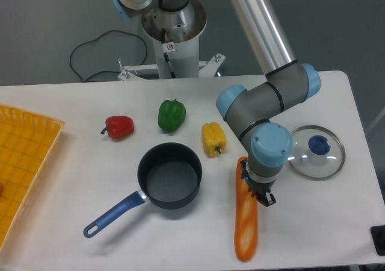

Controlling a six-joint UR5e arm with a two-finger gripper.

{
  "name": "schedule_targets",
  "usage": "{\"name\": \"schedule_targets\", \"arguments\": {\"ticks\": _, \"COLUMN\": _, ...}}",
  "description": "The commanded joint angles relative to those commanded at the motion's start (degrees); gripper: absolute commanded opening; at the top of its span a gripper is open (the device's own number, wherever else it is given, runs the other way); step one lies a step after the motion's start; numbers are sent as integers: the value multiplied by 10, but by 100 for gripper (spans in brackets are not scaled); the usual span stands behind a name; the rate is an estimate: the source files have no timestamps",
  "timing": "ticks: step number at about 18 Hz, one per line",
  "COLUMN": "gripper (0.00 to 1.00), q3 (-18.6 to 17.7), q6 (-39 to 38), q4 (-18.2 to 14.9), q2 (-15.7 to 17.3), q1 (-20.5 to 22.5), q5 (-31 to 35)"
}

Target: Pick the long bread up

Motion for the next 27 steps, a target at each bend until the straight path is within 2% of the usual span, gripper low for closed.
{"name": "schedule_targets", "arguments": {"ticks": 3, "gripper": 82, "q3": 4, "q6": -125, "q4": 4, "q2": 4, "q1": -2, "q5": 0}}
{"name": "schedule_targets", "arguments": {"ticks": 5, "gripper": 97, "q3": 5, "q6": -223, "q4": 29, "q2": 2, "q1": -4, "q5": 1}}
{"name": "schedule_targets", "arguments": {"ticks": 7, "gripper": 99, "q3": 5, "q6": -292, "q4": 54, "q2": -1, "q1": -5, "q5": 0}}
{"name": "schedule_targets", "arguments": {"ticks": 11, "gripper": 99, "q3": 3, "q6": -375, "q4": 57, "q2": -2, "q1": -5, "q5": 1}}
{"name": "schedule_targets", "arguments": {"ticks": 27, "gripper": 98, "q3": -6, "q6": -378, "q4": 58, "q2": -42, "q1": -16, "q5": 1}}
